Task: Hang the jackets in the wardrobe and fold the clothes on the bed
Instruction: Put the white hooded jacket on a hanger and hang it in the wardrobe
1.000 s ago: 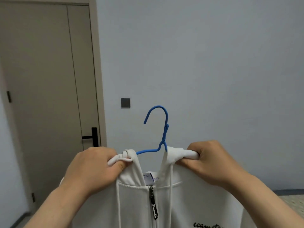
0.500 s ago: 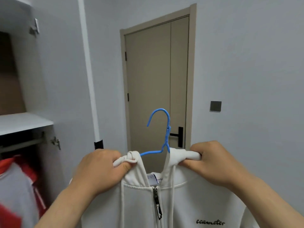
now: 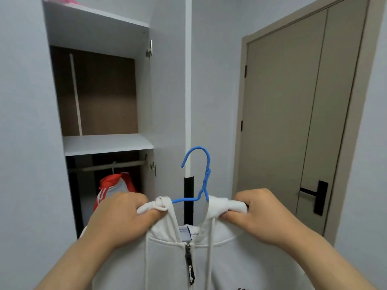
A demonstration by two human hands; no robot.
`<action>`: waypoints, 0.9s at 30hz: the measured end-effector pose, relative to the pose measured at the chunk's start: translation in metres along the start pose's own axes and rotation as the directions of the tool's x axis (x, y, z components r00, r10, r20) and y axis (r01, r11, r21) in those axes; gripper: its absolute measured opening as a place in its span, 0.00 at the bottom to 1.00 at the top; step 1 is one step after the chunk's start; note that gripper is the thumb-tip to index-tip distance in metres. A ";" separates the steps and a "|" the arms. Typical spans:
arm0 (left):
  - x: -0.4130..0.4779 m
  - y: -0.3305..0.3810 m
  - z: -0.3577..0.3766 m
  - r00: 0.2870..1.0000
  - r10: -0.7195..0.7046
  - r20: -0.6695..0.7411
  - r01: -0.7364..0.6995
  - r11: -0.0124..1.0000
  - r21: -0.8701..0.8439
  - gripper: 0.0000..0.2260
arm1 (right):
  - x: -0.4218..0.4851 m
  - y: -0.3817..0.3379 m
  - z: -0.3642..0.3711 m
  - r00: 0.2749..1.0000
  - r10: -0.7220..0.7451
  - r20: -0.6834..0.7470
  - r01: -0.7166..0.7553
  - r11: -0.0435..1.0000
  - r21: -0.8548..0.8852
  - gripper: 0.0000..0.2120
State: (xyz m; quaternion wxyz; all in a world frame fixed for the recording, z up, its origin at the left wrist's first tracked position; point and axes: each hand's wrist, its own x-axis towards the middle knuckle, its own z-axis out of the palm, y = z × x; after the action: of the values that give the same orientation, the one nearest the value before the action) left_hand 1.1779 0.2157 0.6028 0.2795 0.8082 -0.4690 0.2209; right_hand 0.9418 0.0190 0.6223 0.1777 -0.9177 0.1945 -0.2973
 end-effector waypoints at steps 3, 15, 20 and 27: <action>-0.014 -0.015 0.008 0.993 -0.122 0.007 0.122 0.992 0.019 0.27 | 0.015 0.007 0.020 0.996 -0.052 0.077 0.048 0.997 0.052 0.20; -0.043 -0.119 0.018 0.938 -0.345 -0.032 0.346 0.936 0.063 0.25 | 0.081 -0.018 0.121 0.886 -0.274 0.374 0.181 0.947 0.266 0.13; -0.015 -0.178 0.037 0.940 -0.341 0.014 0.340 0.940 0.032 0.25 | 0.116 -0.030 0.165 0.889 -0.214 0.404 0.117 0.961 0.253 0.15; 0.032 -0.264 0.075 0.941 -0.293 0.166 0.306 0.951 -0.054 0.17 | 0.159 -0.046 0.228 0.909 -0.064 0.411 -0.038 0.971 0.235 0.16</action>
State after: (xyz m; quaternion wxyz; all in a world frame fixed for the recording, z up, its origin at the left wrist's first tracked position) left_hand 1.4326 0.2528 0.5017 0.3037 0.8733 -0.3694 0.0932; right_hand 1.2124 0.0331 0.5456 0.3218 -0.9331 0.1092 -0.1175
